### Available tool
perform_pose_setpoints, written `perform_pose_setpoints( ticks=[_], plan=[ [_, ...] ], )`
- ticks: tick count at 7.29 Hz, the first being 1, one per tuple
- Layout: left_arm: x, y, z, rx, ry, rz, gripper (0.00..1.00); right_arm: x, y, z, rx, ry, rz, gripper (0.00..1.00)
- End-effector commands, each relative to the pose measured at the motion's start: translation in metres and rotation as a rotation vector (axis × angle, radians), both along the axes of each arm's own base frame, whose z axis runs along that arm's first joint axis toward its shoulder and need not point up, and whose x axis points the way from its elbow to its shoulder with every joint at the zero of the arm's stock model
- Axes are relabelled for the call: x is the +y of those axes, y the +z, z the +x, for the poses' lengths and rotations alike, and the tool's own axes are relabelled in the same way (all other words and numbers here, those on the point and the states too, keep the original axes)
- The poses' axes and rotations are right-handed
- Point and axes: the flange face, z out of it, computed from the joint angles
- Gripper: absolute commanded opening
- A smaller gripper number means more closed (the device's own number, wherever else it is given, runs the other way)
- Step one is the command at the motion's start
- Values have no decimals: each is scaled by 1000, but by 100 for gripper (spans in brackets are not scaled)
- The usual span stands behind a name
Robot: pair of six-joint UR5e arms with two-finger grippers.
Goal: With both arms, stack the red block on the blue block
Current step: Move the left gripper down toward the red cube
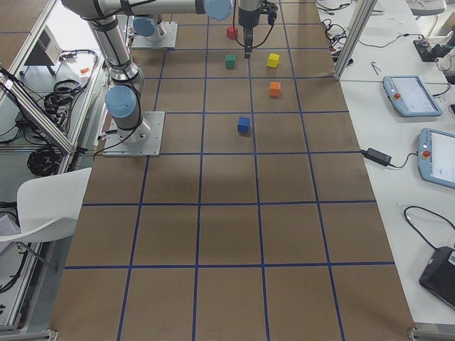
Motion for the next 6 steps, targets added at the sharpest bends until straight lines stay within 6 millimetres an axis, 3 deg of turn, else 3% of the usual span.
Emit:
perform_pose_setpoints(
  ticks=[1, 6],
  plan=[
    [-1, -2, 0, -1, 0, 3, 100, 0, 0, 0, 0, 0, 1, 100],
    [0, -5, 0, -4, -6, 9, 100, 0, 2, 0, 2, 1, -4, 100]
  ],
)
